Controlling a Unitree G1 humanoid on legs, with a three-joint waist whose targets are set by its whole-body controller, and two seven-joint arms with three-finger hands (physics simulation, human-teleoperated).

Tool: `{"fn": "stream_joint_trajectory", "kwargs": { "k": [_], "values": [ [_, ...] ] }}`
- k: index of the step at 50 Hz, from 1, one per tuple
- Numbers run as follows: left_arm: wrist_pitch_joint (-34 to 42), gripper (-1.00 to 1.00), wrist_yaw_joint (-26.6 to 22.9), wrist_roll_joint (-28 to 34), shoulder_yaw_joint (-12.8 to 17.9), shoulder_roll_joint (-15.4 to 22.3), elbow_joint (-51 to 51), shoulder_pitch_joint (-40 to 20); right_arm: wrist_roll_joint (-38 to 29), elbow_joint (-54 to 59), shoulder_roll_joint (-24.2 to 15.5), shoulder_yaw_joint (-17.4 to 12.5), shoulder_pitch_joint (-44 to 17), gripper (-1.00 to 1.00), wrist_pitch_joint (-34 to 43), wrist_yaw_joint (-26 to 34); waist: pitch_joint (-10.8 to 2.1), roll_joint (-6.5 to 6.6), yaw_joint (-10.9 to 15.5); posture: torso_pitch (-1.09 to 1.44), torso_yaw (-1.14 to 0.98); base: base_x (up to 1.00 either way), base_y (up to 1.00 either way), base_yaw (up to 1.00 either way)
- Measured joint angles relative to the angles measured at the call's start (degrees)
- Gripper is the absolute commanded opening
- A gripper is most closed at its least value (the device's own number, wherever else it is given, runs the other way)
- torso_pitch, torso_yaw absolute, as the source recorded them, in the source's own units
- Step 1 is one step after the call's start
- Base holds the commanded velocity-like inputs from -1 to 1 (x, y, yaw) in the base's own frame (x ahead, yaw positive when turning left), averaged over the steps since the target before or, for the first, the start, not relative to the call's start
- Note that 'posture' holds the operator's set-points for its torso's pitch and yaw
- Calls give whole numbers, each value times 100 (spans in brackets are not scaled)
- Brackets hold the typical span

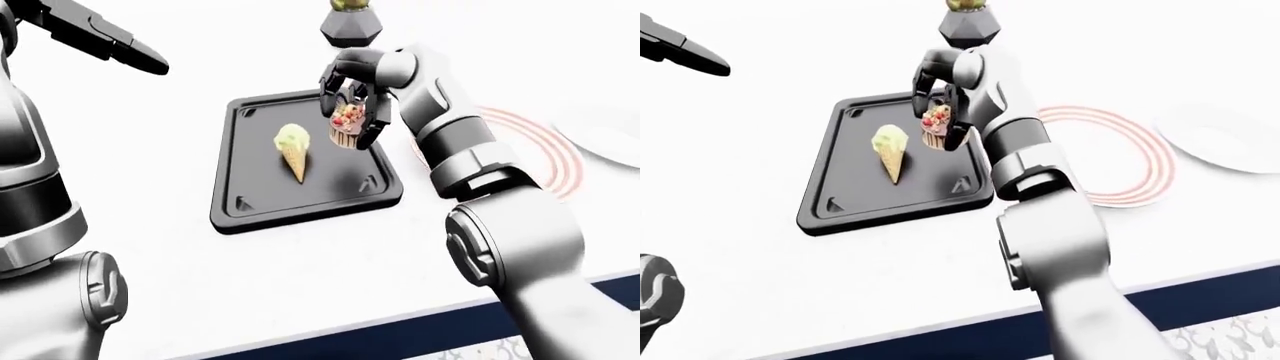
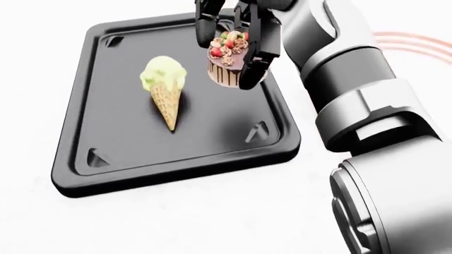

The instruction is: Move the dessert items from the plate to the tray.

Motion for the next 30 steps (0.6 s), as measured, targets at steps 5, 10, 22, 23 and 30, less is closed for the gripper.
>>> {"fn": "stream_joint_trajectory", "kwargs": {
  "k": [5, 10, 22, 23, 30],
  "values": [
    [43, 100, -41, 20, -16, 7, -36, -36, 32, -56, 95, 25, 147, -100, 36, 80, -4, -5, 8, 0, 0, 0, 0, 0],
    [76, 100, -79, 39, -10, 34, -41, -90, 47, -97, 173, 27, 400, -100, 66, 1, -9, -15, 16, 0, 0, 0, 0, 0],
    [69, 100, -148, 46, 13, 73, -56, -67, 51, -131, 210, 53, 561, -25, 155, 1, -2, -15, 16, 0, 0, 0, 0, 0],
    [74, 100, -152, 42, 19, 84, -54, -75, 54, -133, 211, 50, 552, 12, 167, 12, -5, -16, 15, 0, 0, 0, 0, 0],
    [82, 100, -153, 20, 34, 107, -112, -26, 103, -134, 178, 9, 375, 100, 160, -75, -38, -14, 21, 0, 0, 0, 0, 0]
  ]
}}
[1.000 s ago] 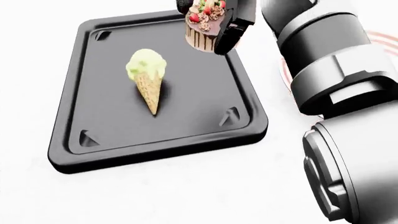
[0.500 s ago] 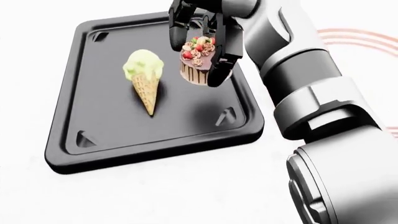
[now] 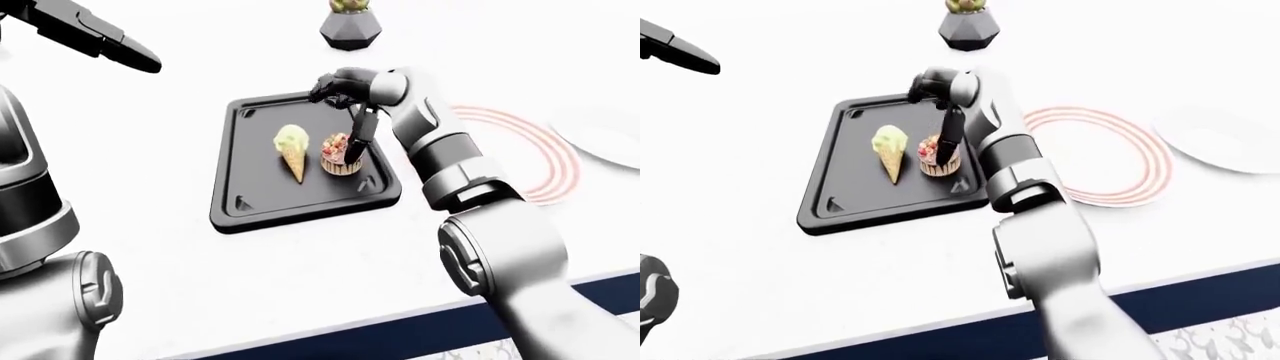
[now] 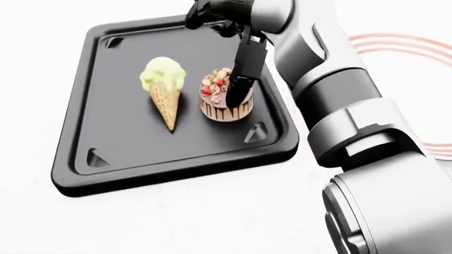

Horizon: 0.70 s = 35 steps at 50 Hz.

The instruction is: Move the dessert items from the plate to the tray.

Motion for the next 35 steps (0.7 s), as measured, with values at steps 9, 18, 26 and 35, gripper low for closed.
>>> {"fn": "stream_joint_trajectory", "kwargs": {
  "k": [9, 18, 26, 35],
  "values": [
    [25, 100, 7, 0, -3, 2, -30, -15, 43, 36, -50, -38, -162, 100, 35, 1, -6, -12, 11, 0, 0, 0, 0, 0],
    [12, 100, -28, 7, -37, 2, 46, -34, 358, -103, -532, -301, -1043, 100, 272, 123, 48, -18, 21, 0, 0, 0, 0, 0],
    [78, 100, -70, 59, 5, 76, -110, -89, 701, -2025, -1021, -532, -943, 100, 1057, 683, 47, -94, 37, 0, 0, 0, 0, 0],
    [120, 100, -103, 38, 40, 97, -188, -13, 1096, -3967, -1460, -864, -13, 100, 2375, 887, 92, -142, 95, 0, 0, 0, 0, 0]
  ]
}}
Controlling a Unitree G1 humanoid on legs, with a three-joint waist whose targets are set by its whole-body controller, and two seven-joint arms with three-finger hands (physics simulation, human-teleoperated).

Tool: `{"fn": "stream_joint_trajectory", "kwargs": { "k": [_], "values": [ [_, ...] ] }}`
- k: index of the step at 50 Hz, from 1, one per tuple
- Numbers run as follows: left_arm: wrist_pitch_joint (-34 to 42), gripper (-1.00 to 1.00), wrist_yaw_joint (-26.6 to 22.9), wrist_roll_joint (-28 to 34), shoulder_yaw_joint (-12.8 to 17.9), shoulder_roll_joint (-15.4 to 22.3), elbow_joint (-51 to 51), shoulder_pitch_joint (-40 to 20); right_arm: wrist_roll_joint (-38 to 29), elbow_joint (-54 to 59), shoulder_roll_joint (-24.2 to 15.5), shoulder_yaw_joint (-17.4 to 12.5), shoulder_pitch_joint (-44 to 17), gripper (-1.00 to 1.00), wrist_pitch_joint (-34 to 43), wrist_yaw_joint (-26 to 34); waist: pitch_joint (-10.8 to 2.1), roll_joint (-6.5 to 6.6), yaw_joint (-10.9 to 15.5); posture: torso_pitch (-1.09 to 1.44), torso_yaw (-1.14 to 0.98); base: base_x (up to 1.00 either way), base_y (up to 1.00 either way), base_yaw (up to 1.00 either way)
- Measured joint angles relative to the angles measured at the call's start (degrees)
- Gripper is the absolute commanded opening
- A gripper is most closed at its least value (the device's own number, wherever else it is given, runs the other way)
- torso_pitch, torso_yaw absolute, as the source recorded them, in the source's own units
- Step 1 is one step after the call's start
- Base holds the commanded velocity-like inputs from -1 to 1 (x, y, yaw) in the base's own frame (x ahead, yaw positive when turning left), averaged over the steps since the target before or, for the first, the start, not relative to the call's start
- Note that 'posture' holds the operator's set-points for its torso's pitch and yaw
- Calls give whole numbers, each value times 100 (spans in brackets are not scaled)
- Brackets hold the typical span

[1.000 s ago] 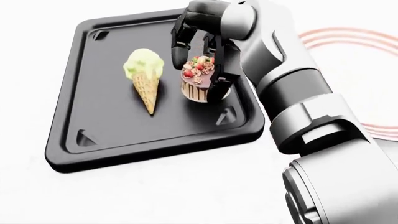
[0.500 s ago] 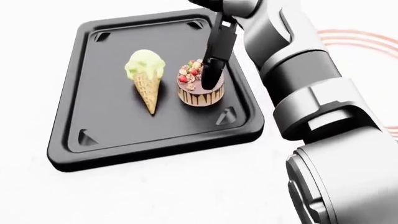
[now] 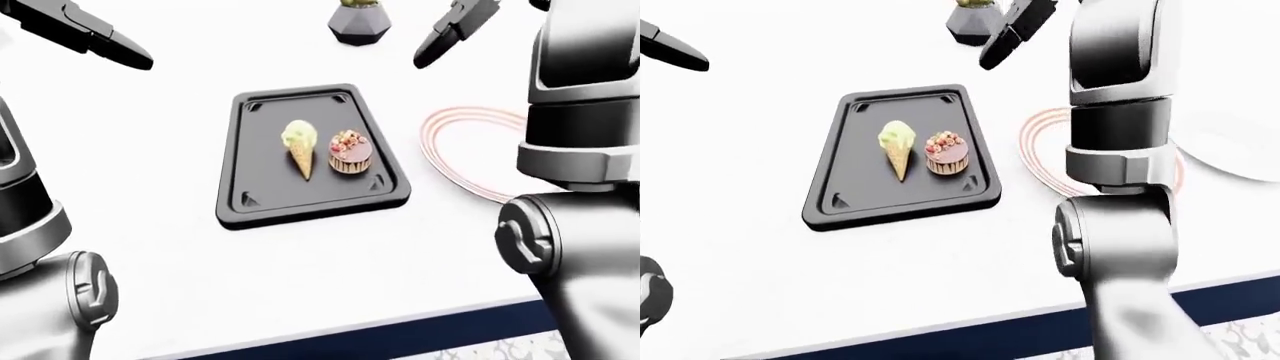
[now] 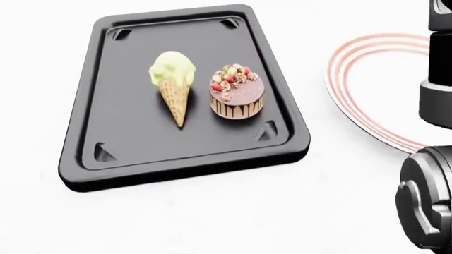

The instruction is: Move the dessert items from the plate to the tray.

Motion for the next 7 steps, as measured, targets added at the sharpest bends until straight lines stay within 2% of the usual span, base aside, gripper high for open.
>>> {"fn": "stream_joint_trajectory", "kwargs": {
  "k": [7],
  "values": [
    [163, 100, -18, -101, 187, 165, -289, 262, 550, -848, -722, -373, 406, 100, 504, -623, 9, -16, 5, 0, 0, 0, 0, 0]
  ]
}}
